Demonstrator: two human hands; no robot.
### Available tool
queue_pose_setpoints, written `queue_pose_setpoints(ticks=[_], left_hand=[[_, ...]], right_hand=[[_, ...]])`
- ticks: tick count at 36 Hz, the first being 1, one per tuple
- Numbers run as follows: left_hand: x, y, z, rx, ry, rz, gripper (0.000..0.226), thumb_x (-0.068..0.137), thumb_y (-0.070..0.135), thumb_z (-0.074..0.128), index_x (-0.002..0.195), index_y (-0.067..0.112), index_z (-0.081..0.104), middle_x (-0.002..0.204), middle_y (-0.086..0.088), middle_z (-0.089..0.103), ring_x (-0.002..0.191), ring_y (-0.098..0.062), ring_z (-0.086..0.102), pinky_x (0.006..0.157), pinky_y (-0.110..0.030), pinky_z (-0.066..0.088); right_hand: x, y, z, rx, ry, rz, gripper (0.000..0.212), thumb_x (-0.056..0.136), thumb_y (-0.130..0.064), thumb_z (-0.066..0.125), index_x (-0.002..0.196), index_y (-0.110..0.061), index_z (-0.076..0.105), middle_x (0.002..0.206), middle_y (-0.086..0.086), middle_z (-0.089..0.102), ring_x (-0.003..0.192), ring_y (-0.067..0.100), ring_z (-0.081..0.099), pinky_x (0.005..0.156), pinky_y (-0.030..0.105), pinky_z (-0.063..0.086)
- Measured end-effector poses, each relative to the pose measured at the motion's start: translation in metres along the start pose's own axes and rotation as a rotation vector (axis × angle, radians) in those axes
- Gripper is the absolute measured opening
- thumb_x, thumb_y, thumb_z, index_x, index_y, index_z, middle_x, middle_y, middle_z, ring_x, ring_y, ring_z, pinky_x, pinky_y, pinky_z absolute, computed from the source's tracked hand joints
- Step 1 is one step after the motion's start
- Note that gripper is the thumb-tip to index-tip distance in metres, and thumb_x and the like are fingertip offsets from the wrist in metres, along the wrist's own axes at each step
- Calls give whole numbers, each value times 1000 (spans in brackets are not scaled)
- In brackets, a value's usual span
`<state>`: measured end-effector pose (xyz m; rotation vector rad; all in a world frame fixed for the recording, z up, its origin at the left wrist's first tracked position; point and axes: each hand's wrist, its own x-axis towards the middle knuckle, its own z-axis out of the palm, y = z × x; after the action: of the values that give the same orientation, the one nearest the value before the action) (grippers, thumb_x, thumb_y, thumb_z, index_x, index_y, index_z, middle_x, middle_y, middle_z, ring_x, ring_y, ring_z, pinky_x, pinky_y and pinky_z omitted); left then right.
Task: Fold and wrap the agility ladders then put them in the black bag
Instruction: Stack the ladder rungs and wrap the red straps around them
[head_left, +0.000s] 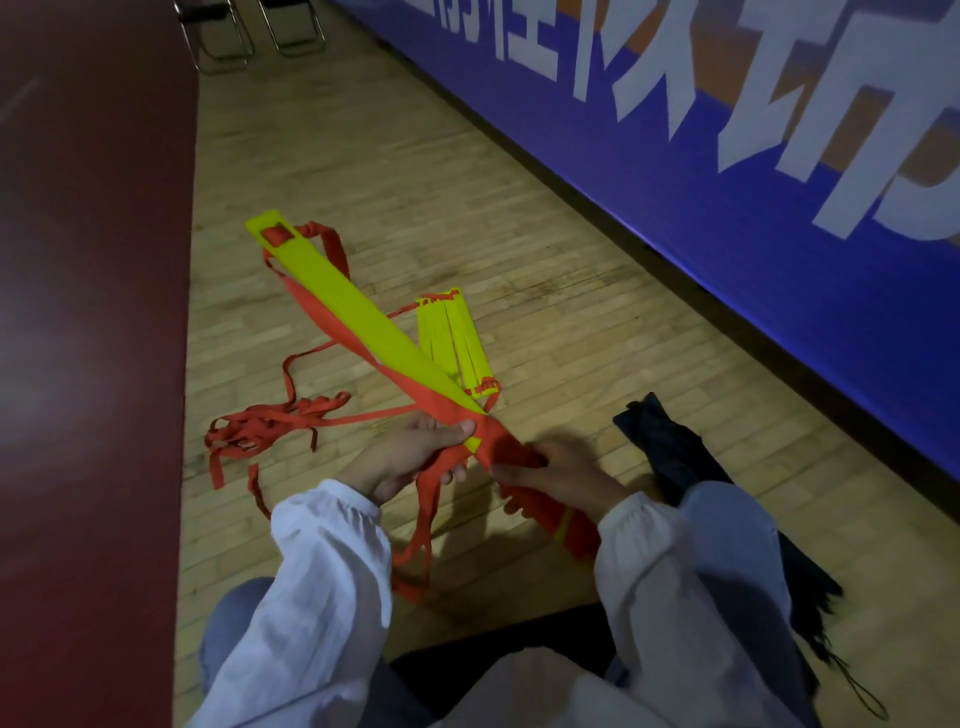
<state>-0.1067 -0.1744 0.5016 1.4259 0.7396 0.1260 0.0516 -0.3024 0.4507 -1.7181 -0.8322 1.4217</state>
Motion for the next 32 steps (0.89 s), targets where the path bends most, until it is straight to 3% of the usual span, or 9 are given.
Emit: queue_pose_setpoints(ticks=[3,5,7,10,14,16,18,22,32], left_hand=[[1,8,-2,-1,-45,16,19,94,11,53,84,1,65,61,-6,68,46,-11,61,41,-16,45],[-1,13,-1,20,-78,15,20,97,6,47,84,0,62,58,-1,69,44,-7,61,40,-14,44],[-3,17,-5,9,-85,19,20,97,10,50,85,-1,63,61,-8,69,44,-9,61,40,-14,44],[-2,21,-13,-15,-79,-17,33,89,27,63,96,-5,67,86,-32,66,53,-20,62,44,-20,49],[-5,28,-21,-65,-124,-139,27,90,23,58,103,-1,64,81,-17,71,49,-18,64,43,-21,52],[-9,28,-24,-65,-169,-177,34,89,24,56,112,0,62,103,-20,71,51,-19,64,43,-22,52],[-10,26,-26,-71,-139,-204,30,94,23,53,114,2,61,108,-22,70,50,-17,62,44,-21,51],[-9,24,-19,-73,-38,-204,34,97,35,49,107,6,63,106,-19,71,49,-15,56,42,-20,47],[-4,14,2,-14,211,-230,58,91,56,47,96,2,67,84,-14,72,39,-13,50,35,-17,36]], right_hand=[[-4,-13,1,80,-104,-22,57,61,-49,78,97,-5,68,89,10,73,77,22,69,70,32,55],[-5,-17,3,121,-151,-46,49,73,-38,73,101,2,66,86,12,71,76,24,68,69,31,55],[-5,-19,4,143,-120,-64,35,82,-28,71,99,2,66,81,13,70,69,22,68,64,29,54],[-3,-21,7,132,-18,-112,29,80,-25,75,94,-1,69,74,12,69,61,22,65,62,32,52],[-2,-24,10,75,42,-185,21,83,-22,74,85,-1,70,70,13,69,58,21,64,59,30,51],[-1,-23,12,53,79,-212,23,82,-23,75,85,0,71,71,15,69,60,21,64,60,30,51],[2,-19,16,19,125,-217,28,81,-29,76,83,-2,71,72,15,70,61,21,65,63,33,51],[10,-10,24,-48,221,-240,43,70,-50,74,72,-6,72,64,8,70,58,19,66,68,42,53],[14,-2,35,-256,355,-244,35,75,-53,71,71,-18,72,63,0,71,64,16,69,73,44,56]])
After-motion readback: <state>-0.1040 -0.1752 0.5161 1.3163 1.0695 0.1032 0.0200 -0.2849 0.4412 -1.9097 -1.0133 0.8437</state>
